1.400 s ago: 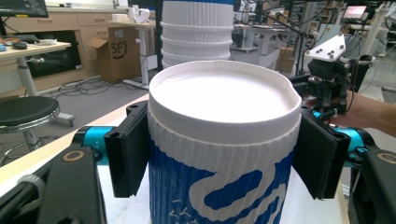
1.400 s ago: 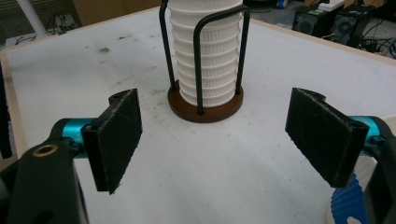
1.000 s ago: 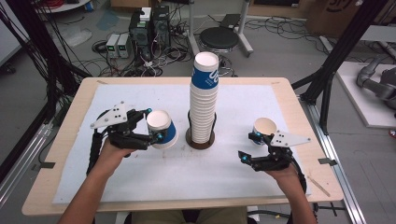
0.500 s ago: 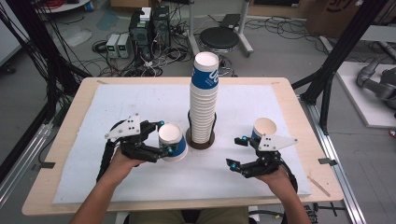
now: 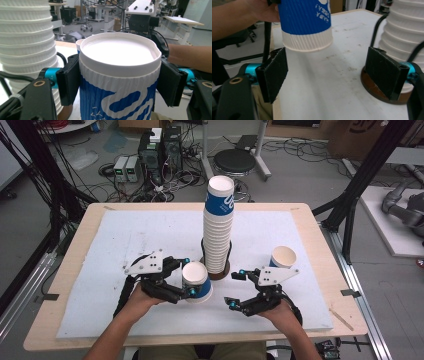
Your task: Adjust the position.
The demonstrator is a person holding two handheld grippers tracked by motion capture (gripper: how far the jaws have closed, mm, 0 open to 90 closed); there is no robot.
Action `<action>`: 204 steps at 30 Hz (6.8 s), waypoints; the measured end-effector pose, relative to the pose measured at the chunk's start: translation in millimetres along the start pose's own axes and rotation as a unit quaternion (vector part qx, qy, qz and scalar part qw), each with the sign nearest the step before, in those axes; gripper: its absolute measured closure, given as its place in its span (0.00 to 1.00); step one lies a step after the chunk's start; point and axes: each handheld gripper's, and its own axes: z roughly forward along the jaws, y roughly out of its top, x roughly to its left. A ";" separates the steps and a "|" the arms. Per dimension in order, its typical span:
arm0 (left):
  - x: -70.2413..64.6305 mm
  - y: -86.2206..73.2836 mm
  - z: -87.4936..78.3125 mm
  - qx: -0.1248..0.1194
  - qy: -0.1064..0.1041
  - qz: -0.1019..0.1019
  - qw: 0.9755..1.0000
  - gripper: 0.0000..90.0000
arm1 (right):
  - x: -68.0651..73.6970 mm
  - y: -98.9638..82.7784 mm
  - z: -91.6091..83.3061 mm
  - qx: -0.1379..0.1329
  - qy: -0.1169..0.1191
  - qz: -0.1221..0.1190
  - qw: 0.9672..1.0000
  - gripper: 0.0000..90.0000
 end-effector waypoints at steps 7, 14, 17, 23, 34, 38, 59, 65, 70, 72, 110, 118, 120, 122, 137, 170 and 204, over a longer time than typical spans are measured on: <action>0.3 -1.3 7.3 0.003 -0.015 0.001 1.000 0.31 | 2.8 2.9 14.2 -0.002 0.032 0.002 0.999 0.21; -0.3 0.2 14.0 0.007 -0.033 0.004 0.999 0.32 | 3.9 5.6 24.0 -0.004 0.051 -0.001 0.999 0.21; -0.8 1.3 16.5 0.006 -0.042 0.007 0.999 0.32 | 5.1 7.3 27.5 -0.007 0.059 -0.002 0.998 0.21; -1.4 1.8 21.8 0.006 -0.059 0.012 0.998 0.32 | 5.3 8.2 34.4 -0.013 0.074 -0.003 0.997 0.21; -1.8 3.2 27.5 -0.005 -0.077 0.013 0.997 0.32 | 6.1 8.0 45.8 -0.016 0.096 -0.003 0.995 0.21; -2.2 3.7 26.5 -0.006 -0.077 0.017 0.997 0.32 | 5.3 8.0 44.9 -0.022 0.098 -0.006 0.995 0.22; 3.6 0.3 3.2 0.028 -0.033 -0.011 0.999 0.16 | 0.7 17.9 31.7 0.055 0.054 -0.049 0.996 0.31; 5.5 9.2 -10.0 0.058 -0.024 -0.003 0.998 0.16 | -0.4 31.0 33.5 0.116 0.044 -0.082 0.989 0.31; 6.2 17.8 -14.6 0.081 -0.018 0.001 0.997 0.16 | -0.2 45.3 39.1 0.159 0.044 -0.103 0.981 0.31; 6.0 20.6 -14.5 0.092 -0.019 0.002 0.996 0.16 | 0.2 51.1 42.2 0.182 0.043 -0.114 0.976 0.31; 8.5 19.5 13.4 0.217 -0.057 0.019 0.974 0.34 | 11.3 74.6 71.2 0.323 0.058 -0.168 0.930 0.30; 8.9 18.2 9.8 0.205 -0.056 0.025 0.977 0.34 | 5.5 70.8 58.3 0.254 0.064 -0.141 0.955 0.23; 10.4 16.5 7.8 0.199 -0.057 0.023 0.978 0.34 | 3.7 69.9 52.1 0.223 0.062 -0.133 0.964 0.23; 11.6 14.4 5.2 0.190 -0.056 0.018 0.980 0.34 | 1.1 68.4 45.7 0.196 0.065 -0.124 0.971 0.23; 15.7 1.8 -10.6 0.117 -0.047 0.000 0.992 0.33 | -11.6 42.0 10.8 0.063 0.052 -0.052 0.995 0.23; 12.5 -19.1 -9.2 0.040 -0.077 -0.006 0.996 0.33 | -4.1 1.7 16.0 0.000 0.063 0.002 0.998 0.23; 9.1 -19.5 -6.0 0.025 -0.116 0.007 0.993 0.36 | -3.3 2.3 25.0 -0.006 0.132 -0.004 0.991 0.38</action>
